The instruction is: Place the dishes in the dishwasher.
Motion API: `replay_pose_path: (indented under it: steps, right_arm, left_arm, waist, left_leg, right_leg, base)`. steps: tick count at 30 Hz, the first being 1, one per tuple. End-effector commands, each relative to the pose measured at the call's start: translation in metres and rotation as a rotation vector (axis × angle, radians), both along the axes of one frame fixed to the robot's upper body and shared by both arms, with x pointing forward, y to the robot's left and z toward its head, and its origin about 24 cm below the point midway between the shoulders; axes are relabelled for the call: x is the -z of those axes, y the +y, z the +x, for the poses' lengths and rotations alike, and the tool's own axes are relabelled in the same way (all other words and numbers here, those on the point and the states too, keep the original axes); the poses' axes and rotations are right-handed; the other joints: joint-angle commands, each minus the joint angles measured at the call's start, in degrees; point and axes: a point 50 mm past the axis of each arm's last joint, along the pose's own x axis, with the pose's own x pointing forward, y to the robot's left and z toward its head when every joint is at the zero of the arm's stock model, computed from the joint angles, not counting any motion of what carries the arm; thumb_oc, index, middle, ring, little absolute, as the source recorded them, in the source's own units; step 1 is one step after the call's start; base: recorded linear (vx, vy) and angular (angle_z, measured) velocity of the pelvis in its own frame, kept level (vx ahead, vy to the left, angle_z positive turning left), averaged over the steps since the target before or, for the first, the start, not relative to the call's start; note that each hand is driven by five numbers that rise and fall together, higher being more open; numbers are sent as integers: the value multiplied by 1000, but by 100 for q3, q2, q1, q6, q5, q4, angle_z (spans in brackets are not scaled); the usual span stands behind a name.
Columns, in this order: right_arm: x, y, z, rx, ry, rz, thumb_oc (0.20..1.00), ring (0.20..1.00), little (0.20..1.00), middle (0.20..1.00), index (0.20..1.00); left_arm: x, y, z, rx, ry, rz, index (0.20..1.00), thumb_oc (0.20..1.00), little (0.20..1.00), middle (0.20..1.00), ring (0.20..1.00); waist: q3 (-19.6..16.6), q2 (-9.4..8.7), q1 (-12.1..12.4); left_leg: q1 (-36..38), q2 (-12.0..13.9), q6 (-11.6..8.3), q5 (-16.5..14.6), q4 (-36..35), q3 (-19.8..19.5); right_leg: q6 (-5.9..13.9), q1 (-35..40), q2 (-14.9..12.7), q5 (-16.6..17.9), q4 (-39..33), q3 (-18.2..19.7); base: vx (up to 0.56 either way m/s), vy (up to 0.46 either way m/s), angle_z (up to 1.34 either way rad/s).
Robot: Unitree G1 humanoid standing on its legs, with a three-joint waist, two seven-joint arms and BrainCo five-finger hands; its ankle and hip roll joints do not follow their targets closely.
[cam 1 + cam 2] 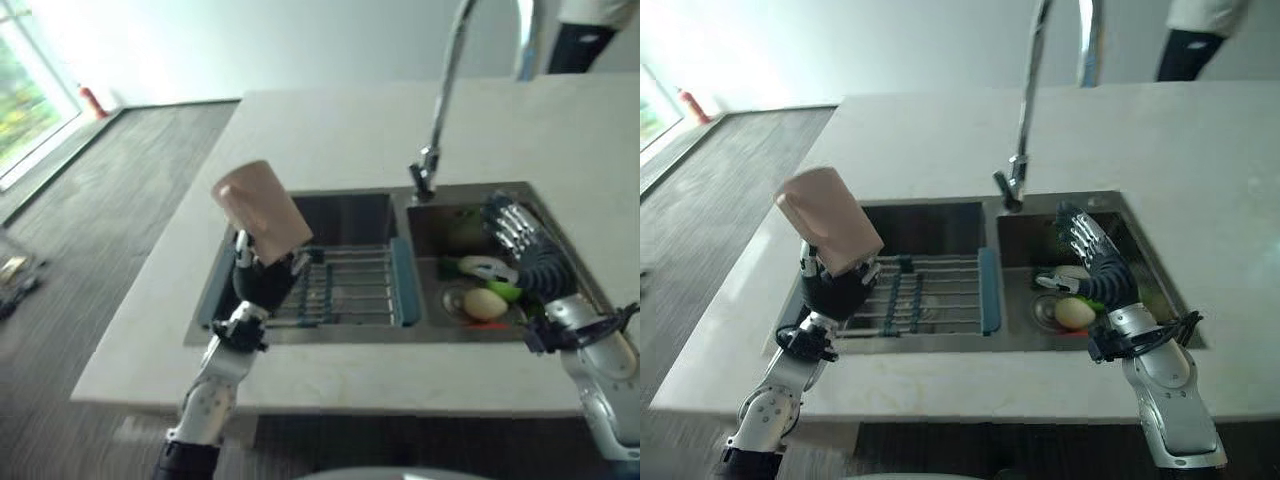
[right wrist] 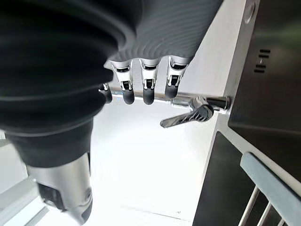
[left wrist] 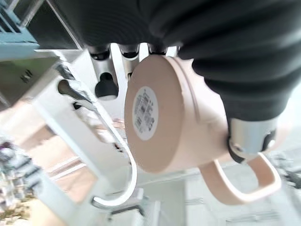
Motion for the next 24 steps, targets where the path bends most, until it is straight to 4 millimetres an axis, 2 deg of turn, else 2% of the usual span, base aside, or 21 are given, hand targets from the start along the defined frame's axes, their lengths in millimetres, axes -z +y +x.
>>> replay_pose_path:
  steps: [1,2,3,4,5,6,8,9,11,14,15,16,17,18,19,20,21,22,24]
  right_arm:
    - [-34,-11,-5,41,-229,42,1000,1000,1000,1000,1000]
    - [-34,-14,-6,52,-231,38,1000,1000,1000,1000,1000]
    - [-33,-18,-9,63,-233,30,1000,1000,1000,1000,1000]
    - [-32,-20,-11,77,-235,26,1000,1000,1000,1000,1000]
    - [-32,-20,-11,78,-234,27,1000,1000,1000,1000,1000]
    - [-35,-18,-10,84,-250,28,1000,1000,1000,1000,1000]
    - [-34,-14,-7,84,-258,33,1000,1000,1000,1000,1000]
    - [-33,-10,-7,90,-259,31,1000,1000,1000,1000,1000]
    - [-30,-4,-7,91,-258,45,1000,1000,1000,1000,1000]
    - [-26,4,-8,84,-261,51,1000,1000,1000,1000,1000]
    - [-24,6,-8,94,-260,66,1000,1000,1000,1000,1000]
    - [-23,6,-9,93,-259,79,1000,1000,1000,1000,1000]
    - [-23,6,-9,95,-260,82,1000,1000,1000,1000,1000]
    - [-24,0,-14,98,-260,86,1000,1000,1000,1000,1000]
    - [-25,-5,-15,96,-257,85,1000,1000,1000,1000,1000]
    - [-27,-8,-16,93,-254,84,1000,1000,1000,1000,1000]
    - [-28,-9,-17,88,-254,81,1000,1000,1000,1000,1000]
    - [-29,-10,-18,94,-254,83,1000,1000,1000,1000,1000]
    - [-26,-8,-21,78,-252,93,1000,1000,1000,1000,1000]
  left_arm:
    - [-33,-3,5,58,-195,-46,200,200,200,200,200]
    - [-33,-4,6,65,-198,-50,200,200,200,200,200]
    - [-33,-4,6,77,-203,-70,200,200,200,200,200]
    - [-34,-5,6,93,-208,-85,200,200,200,200,200]
    - [-36,-5,6,93,-208,-84,200,200,200,200,200]
    - [-38,-6,5,109,-214,-83,200,200,200,200,200]
    - [-37,-8,3,112,-219,-71,200,200,200,200,200]
    - [-36,-8,1,109,-212,-63,200,200,200,200,200]
    - [-35,-8,-1,106,-204,-56,200,200,200,200,200]
    - [-34,-8,-2,92,-202,-42,200,200,200,200,200]
    - [-34,-9,-2,97,-198,-43,200,200,200,200,200]
    - [-33,-9,-1,93,-194,-36,200,200,200,200,200]
    - [-32,-9,-1,96,-194,-33,200,200,200,200,200]
    - [-29,-9,-2,110,-191,-28,200,200,200,200,200]
    - [-30,-10,-1,117,-188,-28,200,200,200,200,200]
    - [-33,-13,0,118,-185,-29,200,200,200,200,200]
    - [-34,-15,1,115,-185,-30,200,200,200,200,200]
    - [-36,-20,1,128,-187,-29,200,200,200,200,200]
    - [-37,-22,3,117,-191,-28,200,200,200,200,200]
  waist:
    - [-304,-381,-435]
    - [-326,-325,-500]
    - [-340,-274,-597]
    - [-358,-178,-658]
    - [-367,-132,-694]
    - [-329,-80,-687]
    - [-292,-93,-622]
    - [-238,-98,-529]
    - [-151,-130,-389]
    - [-67,-159,-268]
    - [-39,-142,-246]
    - [-33,-130,-274]
    - [-47,-144,-308]
    - [-50,-78,-402]
    - [-83,-22,-463]
    - [-132,-18,-494]
    - [-153,-18,-519]
    - [-193,-51,-526]
    - [-242,-104,-541]
  left_leg:
    - [371,691,-180,959,1845,337]
    - [590,796,-254,847,1805,378]
    - [846,867,-240,913,1588,594]
    - [1193,756,-255,785,1036,759]
    - [1337,669,-258,715,640,901]
    - [1478,409,-166,467,105,944]
    - [1444,153,-41,206,-84,770]
    - [1358,-76,66,-1,-123,599]
    - [1237,-324,196,-194,-78,321]
    - [1141,-595,292,-265,-136,26]
    - [1096,-691,340,-265,-153,-187]
    - [1033,-744,395,-248,-160,-444]
    - [985,-783,422,-206,-165,-549]
    - [879,-775,485,-75,-166,-827]
    - [778,-772,544,46,-184,-996]
    - [699,-810,592,120,-188,-1164]
    - [659,-834,618,158,-190,-1262]
    - [593,-899,659,212,-190,-1491]
    - [551,-981,709,238,-190,-1745]
  right_leg:
    - [271,-3,-106,225,2,347]
    - [312,-22,-113,181,2,274]
    - [298,-111,-154,293,2,29]
    - [419,-195,-258,386,2,-315]
    - [528,-281,-356,490,11,-448]
    - [772,-472,-600,741,47,-578]
    - [953,-584,-789,913,71,-577]
    - [1084,-631,-1011,1115,83,-594]
    - [1180,-697,-1278,1375,134,-597]
    - [1304,-773,-1525,1605,206,-533]
    - [1287,-769,-1497,1559,273,-321]
    - [1222,-809,-1398,1486,426,111]
    - [1178,-866,-1342,1472,530,367]
    - [1005,-831,-889,1061,996,1175]
    - [897,-712,-461,643,1279,1634]
    - [834,-601,-128,379,1459,1901]
    - [813,-552,69,259,1579,2057]
    - [724,-479,384,154,1696,2329]
    - [596,-397,679,21,1638,2534]
  base:
    - [-261,261,92]
    - [-333,388,129]
    - [-302,521,99]
    - [-359,581,134]
    - [-393,837,182]
    - [-305,656,222]
    - [-200,516,181]
    - [-112,451,127]
    - [-101,415,111]
    - [-102,371,69]
    - [-81,391,64]
    - [-68,330,105]
    - [-50,367,121]
    - [-48,335,167]
    - [-30,369,154]
    - [-19,223,189]
    - [-6,137,210]
    - [-5,65,193]
    - [13,0,131]
